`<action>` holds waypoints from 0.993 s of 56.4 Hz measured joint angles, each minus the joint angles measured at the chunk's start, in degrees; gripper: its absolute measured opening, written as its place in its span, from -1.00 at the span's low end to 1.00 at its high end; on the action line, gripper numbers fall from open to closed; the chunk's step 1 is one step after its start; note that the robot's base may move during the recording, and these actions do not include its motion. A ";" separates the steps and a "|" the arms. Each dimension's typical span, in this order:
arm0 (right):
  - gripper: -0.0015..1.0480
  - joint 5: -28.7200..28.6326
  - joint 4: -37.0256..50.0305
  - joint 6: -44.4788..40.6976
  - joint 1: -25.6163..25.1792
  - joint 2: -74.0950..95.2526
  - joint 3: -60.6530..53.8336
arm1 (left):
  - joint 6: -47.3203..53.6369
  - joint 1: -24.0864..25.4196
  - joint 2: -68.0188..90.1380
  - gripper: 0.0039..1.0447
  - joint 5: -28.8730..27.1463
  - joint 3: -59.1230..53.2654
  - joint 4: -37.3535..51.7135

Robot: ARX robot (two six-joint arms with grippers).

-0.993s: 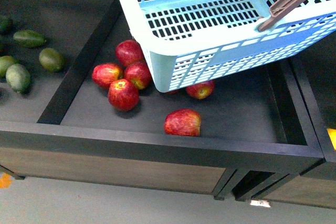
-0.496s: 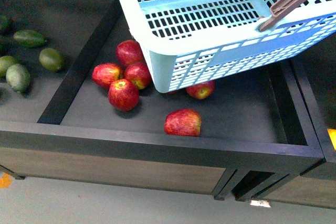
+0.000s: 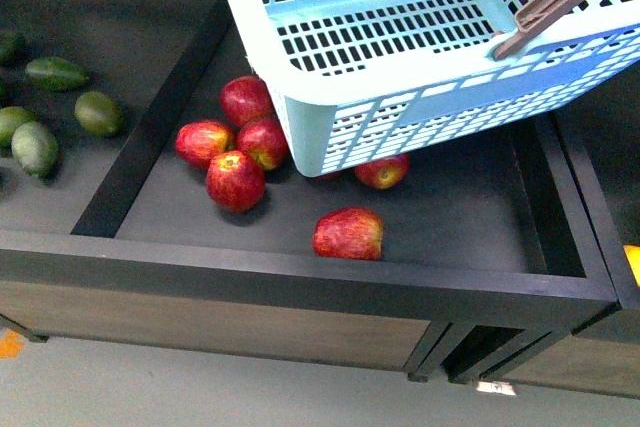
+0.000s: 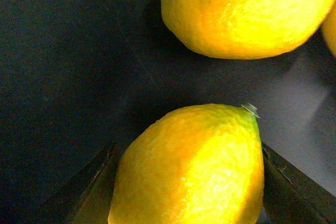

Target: Pick lemon and mango into basket

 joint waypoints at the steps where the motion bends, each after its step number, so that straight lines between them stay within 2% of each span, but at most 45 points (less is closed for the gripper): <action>1: 0.26 -0.72 1.09 -0.52 -0.22 -1.51 -1.95 | 0.00 0.00 0.00 -0.91 0.00 0.00 0.00; 8: 0.25 -3.15 7.67 -4.00 -1.29 -9.51 -11.08 | 0.00 0.00 0.00 -0.91 -0.02 0.00 0.00; 17: 0.25 -10.91 18.99 -10.16 -2.49 -23.30 -24.28 | -0.02 0.00 0.00 -0.91 0.00 0.00 0.02; 25: 0.25 -17.81 24.22 -12.31 -2.21 -35.89 -34.53 | 0.00 0.00 0.00 -0.91 0.02 0.00 0.00; 32: 0.25 -20.76 26.60 -11.56 -0.35 -46.25 -41.92 | 0.00 0.00 0.00 -0.91 -0.02 0.00 0.00; 46: 0.24 -19.19 27.52 -6.78 7.10 -57.92 -45.97 | -0.02 0.00 0.00 -0.91 0.00 0.00 0.00; 56: 0.24 -13.92 27.08 -5.60 18.73 -60.39 -44.92 | 0.00 0.00 0.00 -0.91 0.00 0.00 0.00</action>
